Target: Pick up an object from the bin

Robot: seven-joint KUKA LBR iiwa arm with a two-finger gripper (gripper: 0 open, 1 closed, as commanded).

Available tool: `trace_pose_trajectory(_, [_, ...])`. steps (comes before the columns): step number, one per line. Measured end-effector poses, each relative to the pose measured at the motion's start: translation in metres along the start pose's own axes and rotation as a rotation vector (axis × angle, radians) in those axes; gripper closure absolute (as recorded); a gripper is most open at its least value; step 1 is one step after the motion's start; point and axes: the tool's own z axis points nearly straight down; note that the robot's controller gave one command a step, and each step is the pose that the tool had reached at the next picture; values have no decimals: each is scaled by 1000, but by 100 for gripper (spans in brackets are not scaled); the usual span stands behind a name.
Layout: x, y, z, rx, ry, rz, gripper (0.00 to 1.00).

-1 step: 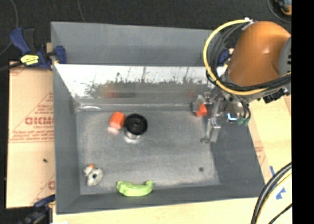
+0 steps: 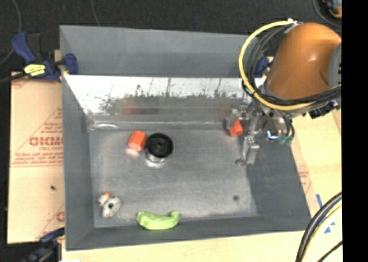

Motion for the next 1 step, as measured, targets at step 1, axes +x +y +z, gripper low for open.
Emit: trace_pose_trajectory(1, [-44, 0, 88, 0, 3, -33, 0])
